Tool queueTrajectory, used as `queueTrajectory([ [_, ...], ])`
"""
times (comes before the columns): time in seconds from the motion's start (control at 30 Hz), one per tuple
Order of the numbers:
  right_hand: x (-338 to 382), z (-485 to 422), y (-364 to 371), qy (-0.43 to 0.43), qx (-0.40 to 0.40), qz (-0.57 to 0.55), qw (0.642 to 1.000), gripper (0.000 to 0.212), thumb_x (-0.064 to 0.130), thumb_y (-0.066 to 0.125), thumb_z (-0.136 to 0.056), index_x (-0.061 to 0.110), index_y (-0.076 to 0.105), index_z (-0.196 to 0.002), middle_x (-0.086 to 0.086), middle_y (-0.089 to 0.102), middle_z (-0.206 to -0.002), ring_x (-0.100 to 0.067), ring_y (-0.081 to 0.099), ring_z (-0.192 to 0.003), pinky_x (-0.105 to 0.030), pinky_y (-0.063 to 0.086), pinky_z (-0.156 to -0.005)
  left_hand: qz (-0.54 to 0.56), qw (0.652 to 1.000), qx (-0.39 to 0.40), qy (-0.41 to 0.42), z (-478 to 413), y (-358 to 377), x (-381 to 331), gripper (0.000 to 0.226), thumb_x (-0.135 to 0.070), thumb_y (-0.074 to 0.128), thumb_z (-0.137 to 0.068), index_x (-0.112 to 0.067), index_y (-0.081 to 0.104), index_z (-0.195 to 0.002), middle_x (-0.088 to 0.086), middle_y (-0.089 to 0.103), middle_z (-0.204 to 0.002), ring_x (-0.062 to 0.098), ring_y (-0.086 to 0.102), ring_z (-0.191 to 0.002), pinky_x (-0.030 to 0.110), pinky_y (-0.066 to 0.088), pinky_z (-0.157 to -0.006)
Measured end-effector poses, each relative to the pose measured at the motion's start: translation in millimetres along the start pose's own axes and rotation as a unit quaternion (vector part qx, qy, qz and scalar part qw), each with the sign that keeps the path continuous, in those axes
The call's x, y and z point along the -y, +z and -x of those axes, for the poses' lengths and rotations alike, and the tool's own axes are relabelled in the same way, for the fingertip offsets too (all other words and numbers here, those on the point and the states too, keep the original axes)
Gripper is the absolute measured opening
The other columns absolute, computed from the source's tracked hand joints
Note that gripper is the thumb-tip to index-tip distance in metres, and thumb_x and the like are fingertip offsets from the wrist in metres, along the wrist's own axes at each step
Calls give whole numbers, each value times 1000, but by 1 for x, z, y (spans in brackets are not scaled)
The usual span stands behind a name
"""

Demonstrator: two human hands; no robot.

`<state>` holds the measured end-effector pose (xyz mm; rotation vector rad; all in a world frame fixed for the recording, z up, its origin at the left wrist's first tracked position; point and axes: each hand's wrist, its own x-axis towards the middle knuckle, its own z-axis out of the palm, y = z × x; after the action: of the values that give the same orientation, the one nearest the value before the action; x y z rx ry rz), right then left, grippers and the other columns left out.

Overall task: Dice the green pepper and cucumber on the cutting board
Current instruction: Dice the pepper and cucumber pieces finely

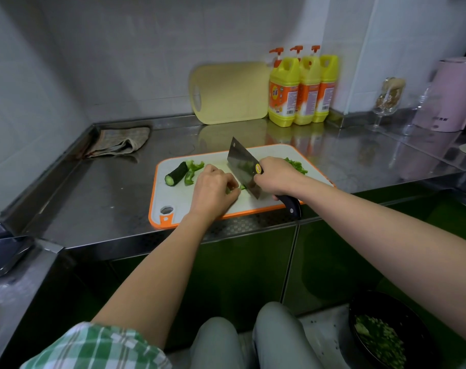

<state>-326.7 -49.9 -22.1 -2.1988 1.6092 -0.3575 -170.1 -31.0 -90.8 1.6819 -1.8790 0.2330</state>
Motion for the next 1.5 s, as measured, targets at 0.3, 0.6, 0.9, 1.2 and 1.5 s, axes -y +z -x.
queueTrajectory([
  [0.3,6,2,0,-1,17,29,999,13,9,45,-92,1,55,-94,-18,59,-74,-27,57,-46,-25,44,-43,-35,999,-18,33,-2,0,-1,13,-29,70,-82,-18,76,-83,4,68,-74,25,49,-89,32,33,-71],
  [0.6,20,-3,1,8,41,71,997,18,6,49,-91,5,47,-73,-16,55,-69,-27,55,-48,-29,48,-46,-47,996,-26,67,-2,0,-1,5,-21,78,-74,-17,78,-76,4,67,-68,31,52,-83,29,24,-65],
  [0.9,8,-9,22,2,-77,7,997,6,16,45,-94,12,47,-92,-16,63,-104,-37,64,-91,-37,52,-70,-32,999,0,39,-2,4,4,16,-27,69,-81,-19,75,-94,6,68,-83,30,51,-95,32,32,-73],
  [1.2,11,-7,-2,-30,-45,-44,998,15,12,42,-92,12,46,-77,-12,58,-66,-28,60,-49,-28,48,-52,-15,992,108,-71,11,-23,19,70,-44,40,-66,-25,53,-132,5,55,-121,27,45,-116,36,33,-95],
  [1.5,12,7,6,-27,41,47,998,19,10,44,-93,7,47,-74,-12,53,-60,-25,55,-48,-25,40,-44,37,992,90,-84,13,-21,9,44,-18,61,-78,-18,64,-123,6,67,-108,27,55,-105,38,47,-89],
])
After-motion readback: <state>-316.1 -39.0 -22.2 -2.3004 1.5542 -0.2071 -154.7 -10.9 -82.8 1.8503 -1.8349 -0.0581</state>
